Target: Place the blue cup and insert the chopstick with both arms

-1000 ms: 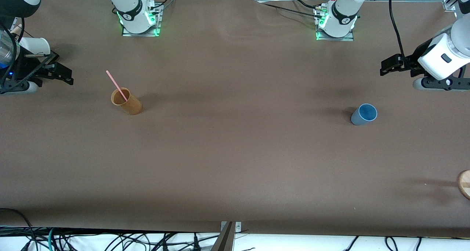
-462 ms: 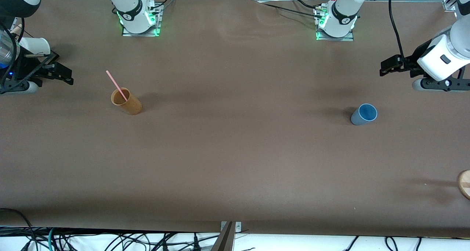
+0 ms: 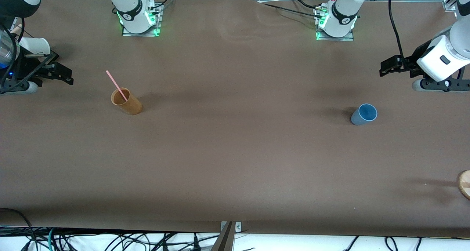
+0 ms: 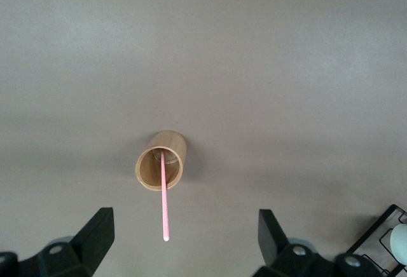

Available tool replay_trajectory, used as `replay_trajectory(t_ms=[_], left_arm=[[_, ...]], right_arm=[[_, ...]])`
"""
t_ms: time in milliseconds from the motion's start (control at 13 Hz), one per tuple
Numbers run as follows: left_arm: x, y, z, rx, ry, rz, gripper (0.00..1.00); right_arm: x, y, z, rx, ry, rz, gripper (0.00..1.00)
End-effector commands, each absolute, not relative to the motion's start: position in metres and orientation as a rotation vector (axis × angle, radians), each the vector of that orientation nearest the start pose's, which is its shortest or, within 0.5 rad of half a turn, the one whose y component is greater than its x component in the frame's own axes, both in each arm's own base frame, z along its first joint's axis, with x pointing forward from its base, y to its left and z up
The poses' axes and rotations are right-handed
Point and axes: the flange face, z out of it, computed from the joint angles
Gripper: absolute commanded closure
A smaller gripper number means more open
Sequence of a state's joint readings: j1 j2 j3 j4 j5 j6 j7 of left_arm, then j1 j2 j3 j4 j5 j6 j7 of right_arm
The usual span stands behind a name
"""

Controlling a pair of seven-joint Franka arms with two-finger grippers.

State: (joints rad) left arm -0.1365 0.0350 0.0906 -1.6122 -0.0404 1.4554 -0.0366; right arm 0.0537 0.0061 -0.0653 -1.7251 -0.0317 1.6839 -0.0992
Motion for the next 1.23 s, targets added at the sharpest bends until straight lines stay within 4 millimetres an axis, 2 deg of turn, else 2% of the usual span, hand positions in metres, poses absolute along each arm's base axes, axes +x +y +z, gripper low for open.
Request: replay_trajectory(t_ms=[0,1154], left_arm=[[0.5517,-0.0326,0.5823,-3.176,0.002,0.292,0.0],[0.553,-0.0337,0.5788,-3.174,0.004,0.303,0.0]], right_arm=[[0.5568,-0.0092,0.5595,-3.159,-0.144,0.072,0.0],[0.5581,-0.0042,0.5644,-3.161,-0.153,0.058,0.0]])
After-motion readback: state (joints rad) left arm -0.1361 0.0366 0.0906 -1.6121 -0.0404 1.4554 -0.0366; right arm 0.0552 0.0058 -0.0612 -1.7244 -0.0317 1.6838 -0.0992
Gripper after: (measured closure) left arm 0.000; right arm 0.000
